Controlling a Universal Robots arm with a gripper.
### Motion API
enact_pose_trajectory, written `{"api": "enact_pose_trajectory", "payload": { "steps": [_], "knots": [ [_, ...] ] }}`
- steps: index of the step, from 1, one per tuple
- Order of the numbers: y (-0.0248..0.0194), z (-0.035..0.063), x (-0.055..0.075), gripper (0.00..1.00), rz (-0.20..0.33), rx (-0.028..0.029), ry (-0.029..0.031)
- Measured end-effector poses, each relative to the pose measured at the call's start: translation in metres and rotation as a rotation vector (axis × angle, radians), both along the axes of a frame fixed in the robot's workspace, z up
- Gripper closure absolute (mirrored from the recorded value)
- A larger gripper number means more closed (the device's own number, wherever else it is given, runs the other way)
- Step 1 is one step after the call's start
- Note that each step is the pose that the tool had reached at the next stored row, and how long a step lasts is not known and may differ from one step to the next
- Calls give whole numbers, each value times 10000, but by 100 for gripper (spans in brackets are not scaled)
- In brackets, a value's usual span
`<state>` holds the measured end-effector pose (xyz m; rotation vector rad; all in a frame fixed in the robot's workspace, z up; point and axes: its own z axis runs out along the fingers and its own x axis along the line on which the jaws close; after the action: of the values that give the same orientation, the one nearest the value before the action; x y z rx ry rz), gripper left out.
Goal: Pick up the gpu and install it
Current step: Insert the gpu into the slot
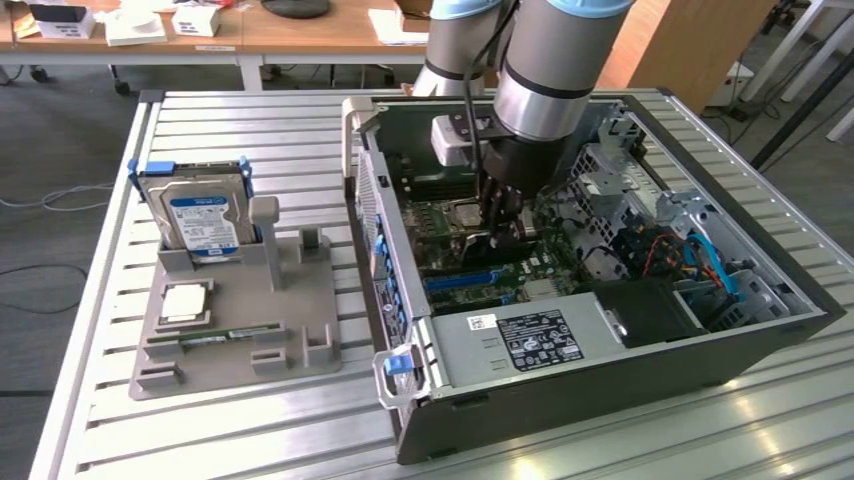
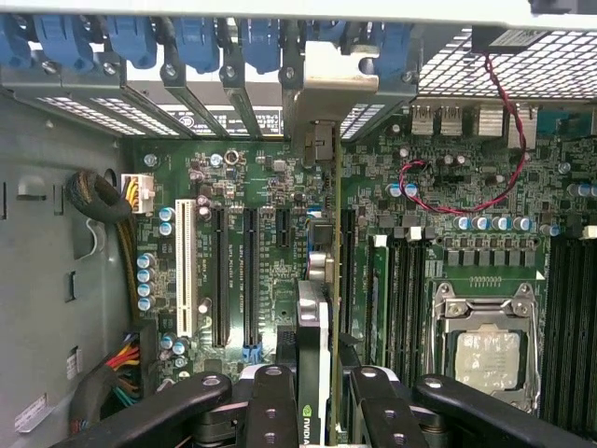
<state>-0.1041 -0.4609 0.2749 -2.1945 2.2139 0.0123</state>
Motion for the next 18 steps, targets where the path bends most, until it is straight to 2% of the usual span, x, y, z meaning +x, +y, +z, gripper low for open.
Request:
{"api": "enact_pose_trajectory", "payload": {
  "steps": [18],
  "knots": [
    [12,-8,-25,73,1,0,0]
  ]
}}
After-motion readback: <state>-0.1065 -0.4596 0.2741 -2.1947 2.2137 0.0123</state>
